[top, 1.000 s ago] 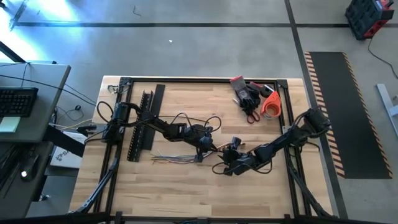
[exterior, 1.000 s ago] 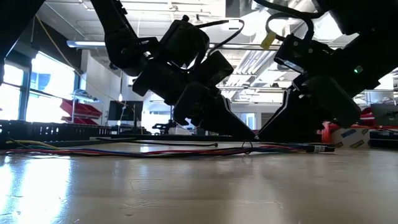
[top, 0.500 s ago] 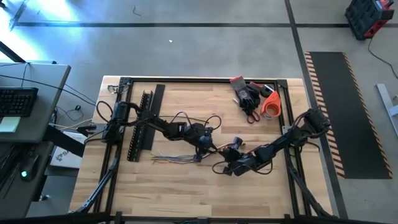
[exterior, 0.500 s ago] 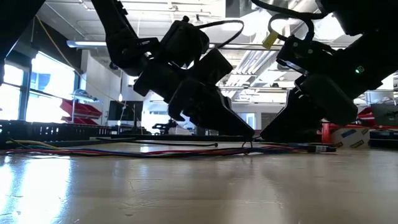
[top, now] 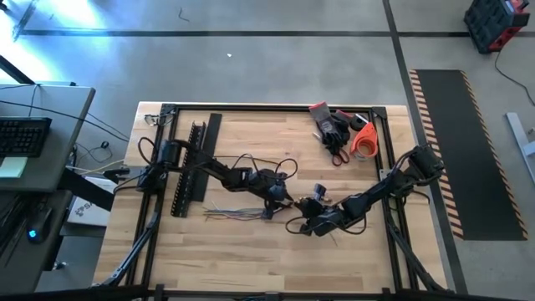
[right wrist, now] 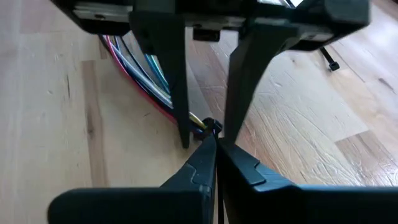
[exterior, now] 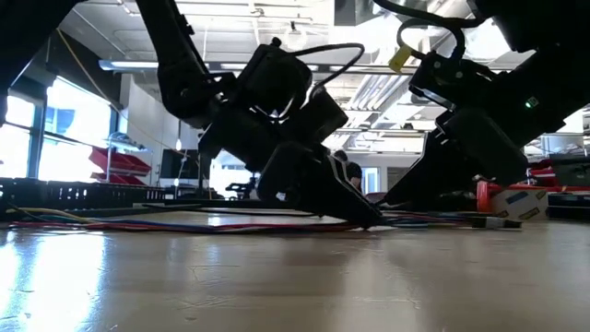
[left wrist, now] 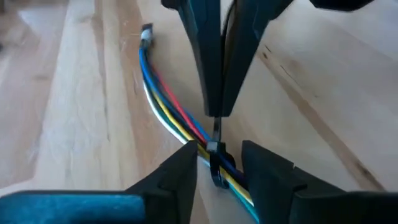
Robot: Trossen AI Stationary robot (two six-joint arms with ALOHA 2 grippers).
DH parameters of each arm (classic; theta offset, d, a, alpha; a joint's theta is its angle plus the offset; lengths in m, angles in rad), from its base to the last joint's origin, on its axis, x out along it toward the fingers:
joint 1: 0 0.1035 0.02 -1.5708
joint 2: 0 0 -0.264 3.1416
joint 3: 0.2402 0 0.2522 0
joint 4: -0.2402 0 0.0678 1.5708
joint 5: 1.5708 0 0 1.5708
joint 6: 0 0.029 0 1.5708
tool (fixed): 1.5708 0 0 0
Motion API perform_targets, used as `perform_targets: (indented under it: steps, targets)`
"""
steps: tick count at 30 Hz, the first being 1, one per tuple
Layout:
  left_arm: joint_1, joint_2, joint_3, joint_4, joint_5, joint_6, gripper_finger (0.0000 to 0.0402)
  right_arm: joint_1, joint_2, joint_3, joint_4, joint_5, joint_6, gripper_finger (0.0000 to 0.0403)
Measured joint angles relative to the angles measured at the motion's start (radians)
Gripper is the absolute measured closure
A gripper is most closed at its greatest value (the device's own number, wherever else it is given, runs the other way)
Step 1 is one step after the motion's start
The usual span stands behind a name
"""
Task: Ziptie cables
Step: Wrap the cables together using the left black zip tie
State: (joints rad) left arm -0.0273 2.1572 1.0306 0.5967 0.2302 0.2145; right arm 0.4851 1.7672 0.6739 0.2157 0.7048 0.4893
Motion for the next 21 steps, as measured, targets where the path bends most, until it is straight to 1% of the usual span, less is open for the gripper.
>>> perform_targets:
  steps: [5,8,14,18,21]
  targets:
    - [0.002,0.003,0.000,0.003,0.015,-0.009,0.0323,0.002,0.000,0.000,0.000,0.000,0.000,0.0402]
    - [0.011,-0.004,0.000,0.000,0.035,-0.009,0.0333,0.003,0.000,0.000,0.000,-0.001,0.000,0.0402]
    - [0.024,-0.017,-0.001,-0.004,0.039,-0.005,0.0355,0.002,0.000,0.000,-0.005,-0.001,-0.016,0.0402]
    - [0.030,-0.017,-0.001,-0.001,0.088,-0.003,0.0374,0.003,0.000,0.000,-0.005,-0.002,-0.023,0.0402]
    - [0.030,-0.017,-0.001,0.000,0.099,-0.003,0.0389,0.002,0.000,0.000,-0.007,-0.006,-0.023,0.0402]
